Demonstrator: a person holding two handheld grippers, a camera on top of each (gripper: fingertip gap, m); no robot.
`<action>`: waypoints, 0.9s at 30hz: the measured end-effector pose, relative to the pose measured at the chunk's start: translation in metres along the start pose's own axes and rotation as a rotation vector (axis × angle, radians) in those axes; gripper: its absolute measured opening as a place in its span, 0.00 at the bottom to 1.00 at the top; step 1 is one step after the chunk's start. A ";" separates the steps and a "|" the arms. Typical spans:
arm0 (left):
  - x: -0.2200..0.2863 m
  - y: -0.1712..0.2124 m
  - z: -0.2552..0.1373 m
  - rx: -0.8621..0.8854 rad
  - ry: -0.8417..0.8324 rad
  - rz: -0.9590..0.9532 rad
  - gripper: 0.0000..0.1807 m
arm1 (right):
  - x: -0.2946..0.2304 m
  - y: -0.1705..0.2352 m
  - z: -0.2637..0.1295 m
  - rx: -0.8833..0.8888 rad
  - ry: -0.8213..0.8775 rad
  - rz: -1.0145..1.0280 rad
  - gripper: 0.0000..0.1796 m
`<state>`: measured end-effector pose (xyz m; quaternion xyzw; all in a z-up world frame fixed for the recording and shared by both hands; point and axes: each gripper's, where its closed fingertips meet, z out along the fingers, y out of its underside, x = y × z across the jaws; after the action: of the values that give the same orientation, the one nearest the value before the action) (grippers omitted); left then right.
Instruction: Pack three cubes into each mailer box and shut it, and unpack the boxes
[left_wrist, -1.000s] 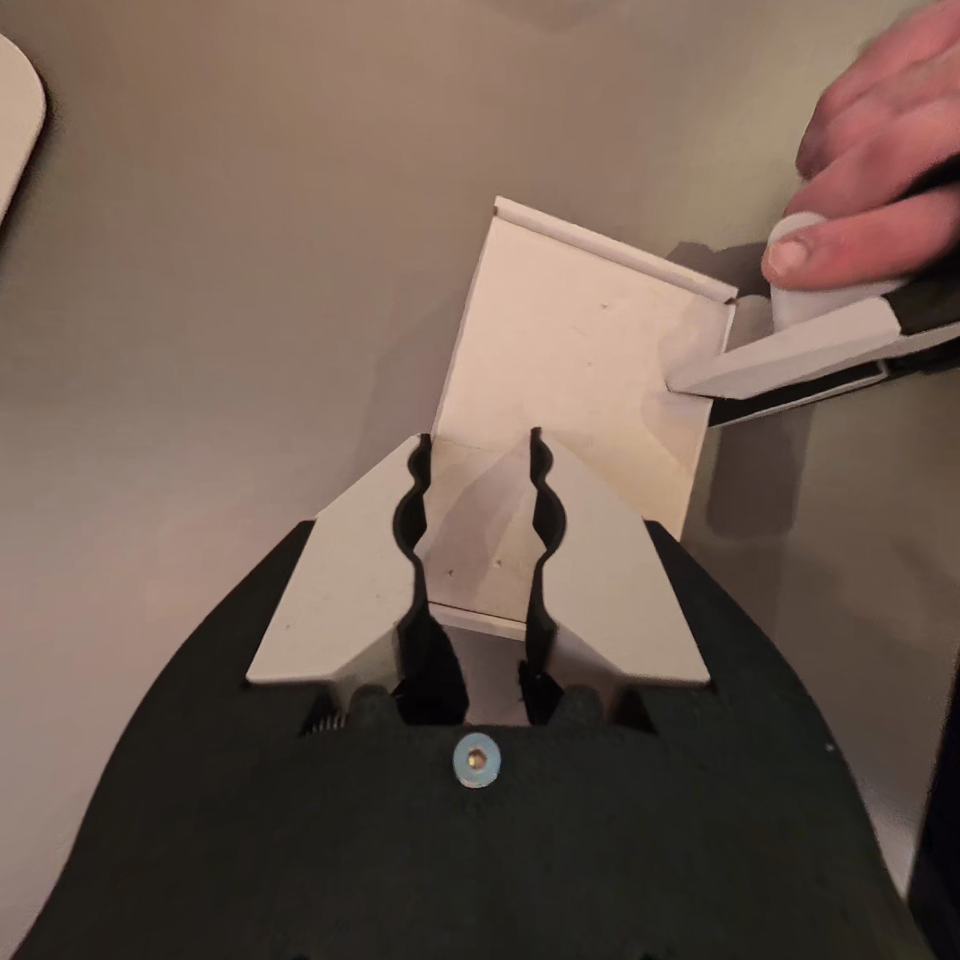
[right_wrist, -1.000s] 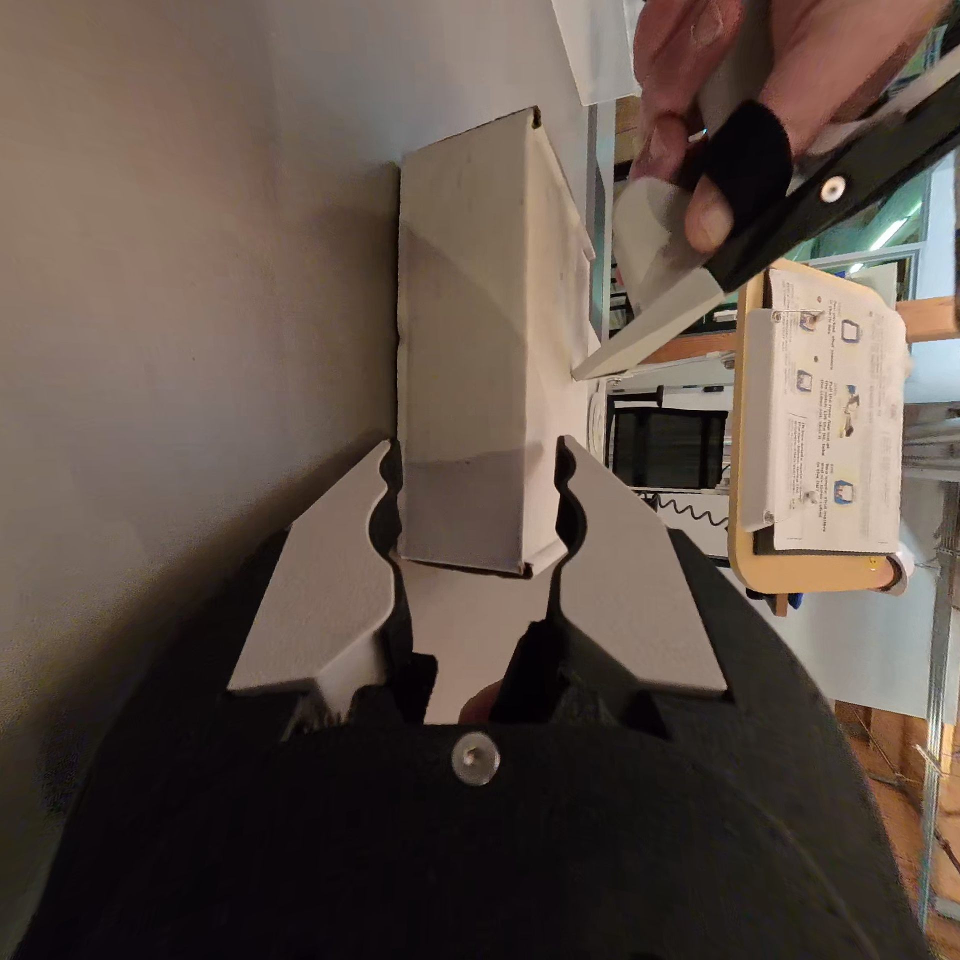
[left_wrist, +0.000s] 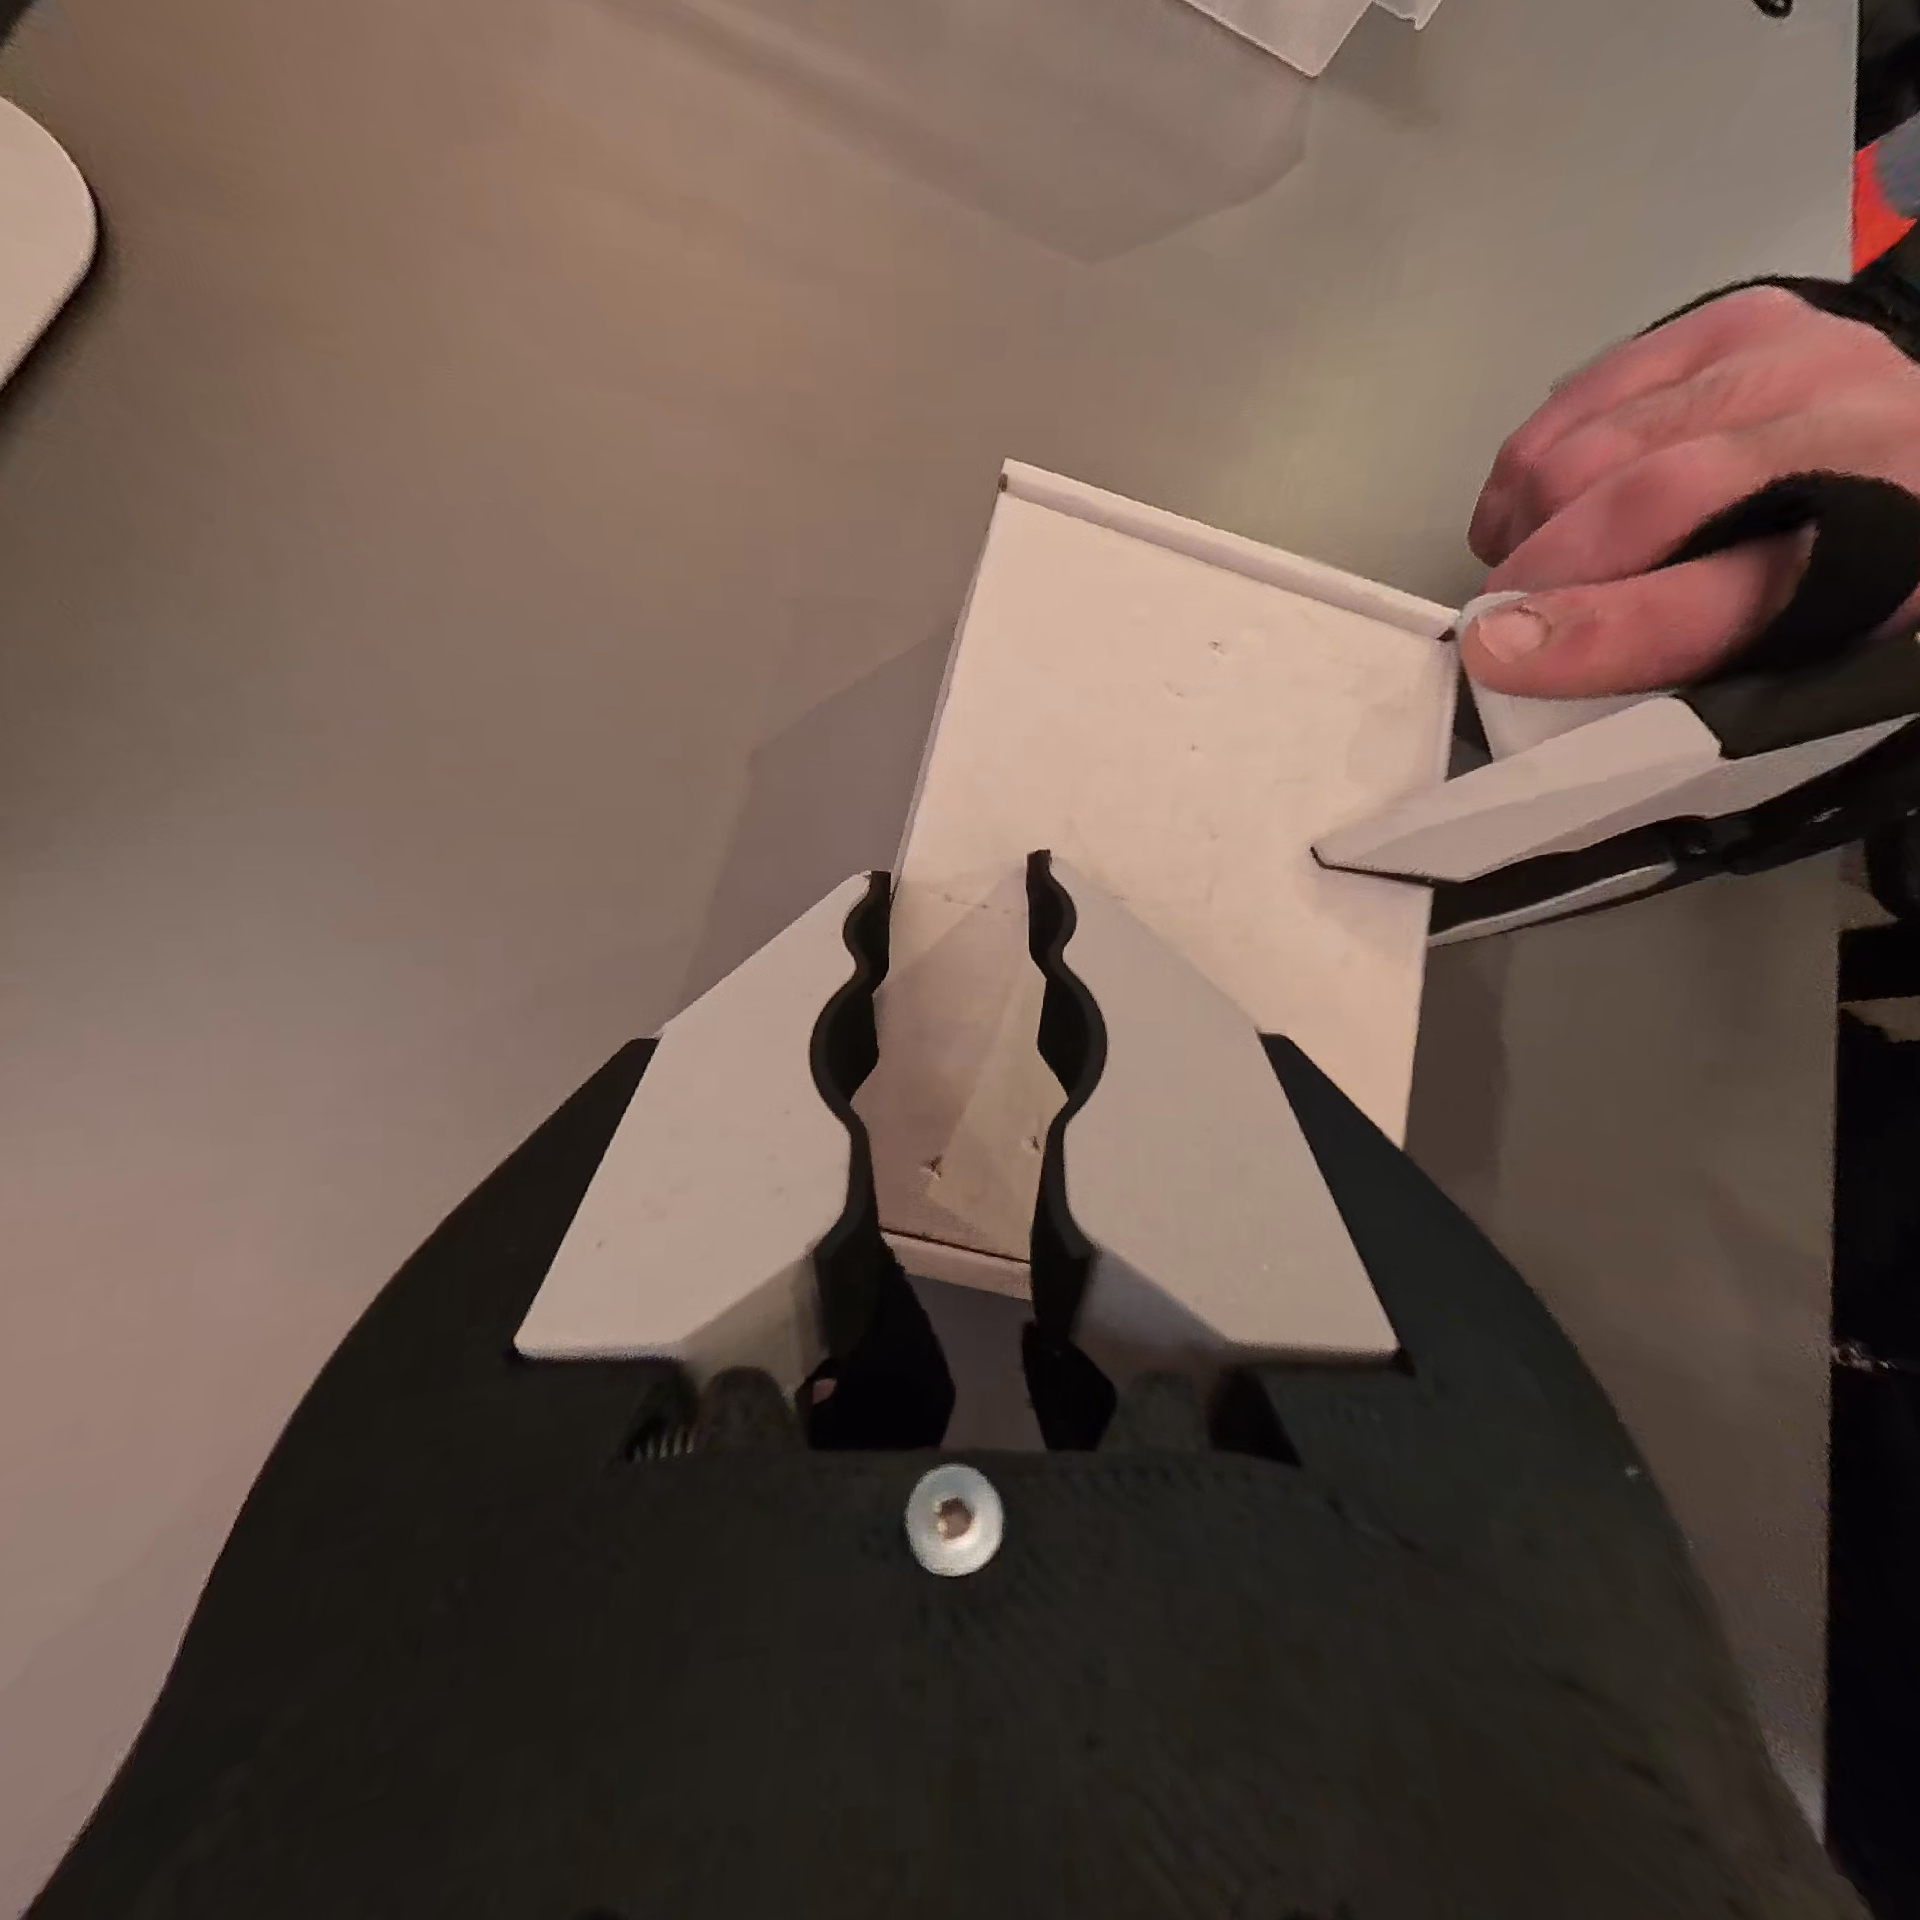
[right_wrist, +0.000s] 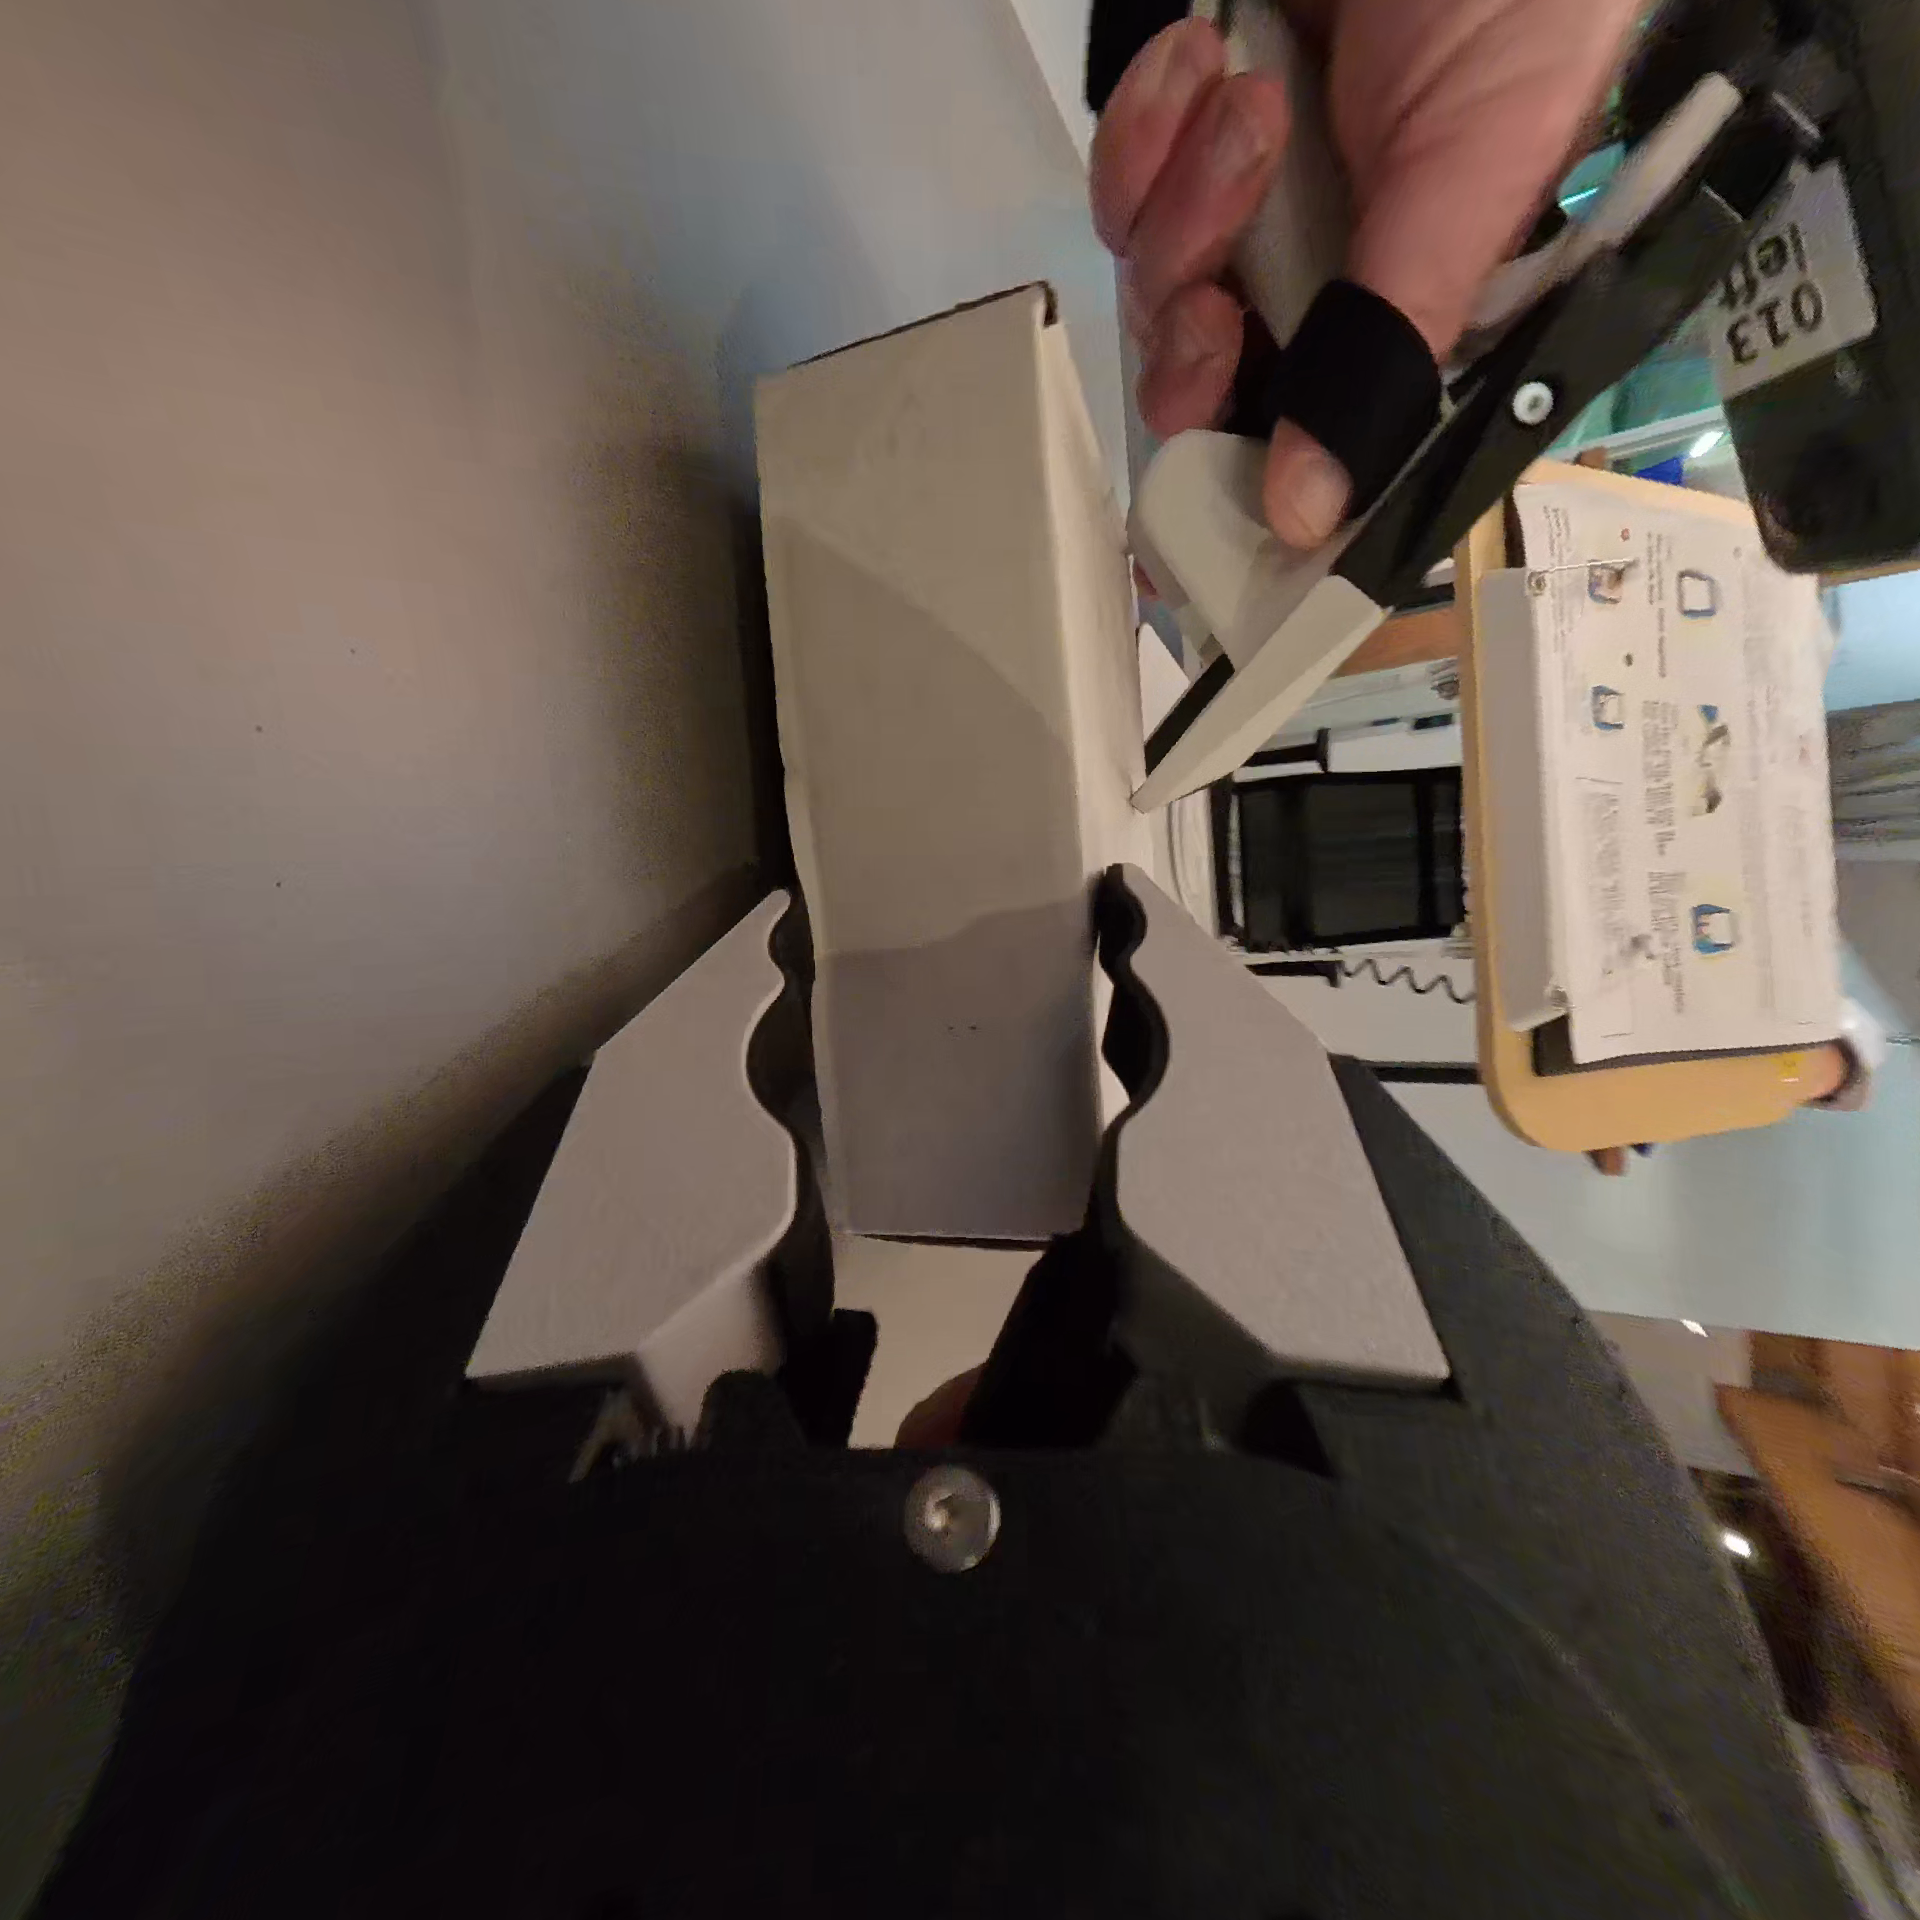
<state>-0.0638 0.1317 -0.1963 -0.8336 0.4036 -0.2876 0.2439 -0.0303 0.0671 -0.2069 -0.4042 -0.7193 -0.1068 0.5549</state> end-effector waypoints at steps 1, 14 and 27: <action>0.000 -0.001 0.000 0.014 -0.011 0.004 0.14 | 0.001 0.001 -0.001 0.010 -0.011 0.014 0.30; 0.006 -0.002 0.003 0.065 -0.142 0.112 0.09 | 0.002 -0.008 -0.020 0.129 -0.327 0.305 0.09; -0.003 -0.006 0.003 0.055 -0.015 -0.020 0.06 | 0.007 0.014 -0.002 -0.132 0.103 -0.206 0.33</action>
<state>-0.0606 0.1382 -0.1954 -0.8328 0.3853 -0.2945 0.2668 -0.0197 0.0783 -0.2044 -0.3580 -0.7189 -0.2310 0.5492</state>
